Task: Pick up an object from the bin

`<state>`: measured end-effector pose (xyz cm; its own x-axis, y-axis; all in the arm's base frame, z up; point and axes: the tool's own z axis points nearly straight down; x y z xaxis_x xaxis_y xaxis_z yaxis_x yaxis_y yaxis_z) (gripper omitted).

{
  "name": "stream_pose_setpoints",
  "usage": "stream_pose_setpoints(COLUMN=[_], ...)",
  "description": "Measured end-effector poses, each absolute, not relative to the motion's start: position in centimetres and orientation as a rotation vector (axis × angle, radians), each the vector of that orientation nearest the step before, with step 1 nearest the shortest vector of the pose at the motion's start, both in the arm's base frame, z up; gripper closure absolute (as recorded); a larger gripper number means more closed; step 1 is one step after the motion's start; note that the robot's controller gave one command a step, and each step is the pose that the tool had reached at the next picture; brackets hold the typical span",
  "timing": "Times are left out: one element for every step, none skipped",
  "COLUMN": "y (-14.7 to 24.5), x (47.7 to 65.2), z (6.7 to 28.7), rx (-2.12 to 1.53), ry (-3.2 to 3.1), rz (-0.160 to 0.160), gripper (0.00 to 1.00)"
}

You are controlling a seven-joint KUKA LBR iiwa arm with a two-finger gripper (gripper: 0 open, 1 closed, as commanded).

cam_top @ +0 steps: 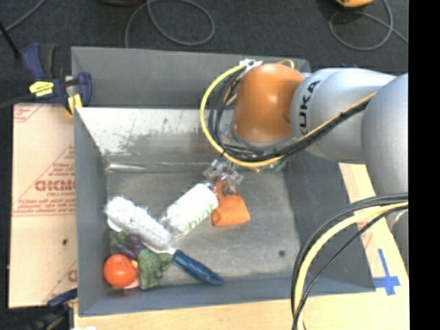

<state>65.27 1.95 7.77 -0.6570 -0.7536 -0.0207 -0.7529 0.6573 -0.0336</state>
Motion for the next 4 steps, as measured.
stream_pose_setpoints(y=[-0.3, 1.3, 1.3, 1.6], x=[65.3, 65.2, 65.4, 65.7], z=[7.7, 10.3, 15.5, 11.1], rx=[-1.286, -1.286, -1.291, -1.275], ry=[2.830, 2.830, 2.825, 2.820], rz=[-0.035, -0.036, -0.036, -0.042], gripper=[1.00, 1.00, 1.00, 1.00])
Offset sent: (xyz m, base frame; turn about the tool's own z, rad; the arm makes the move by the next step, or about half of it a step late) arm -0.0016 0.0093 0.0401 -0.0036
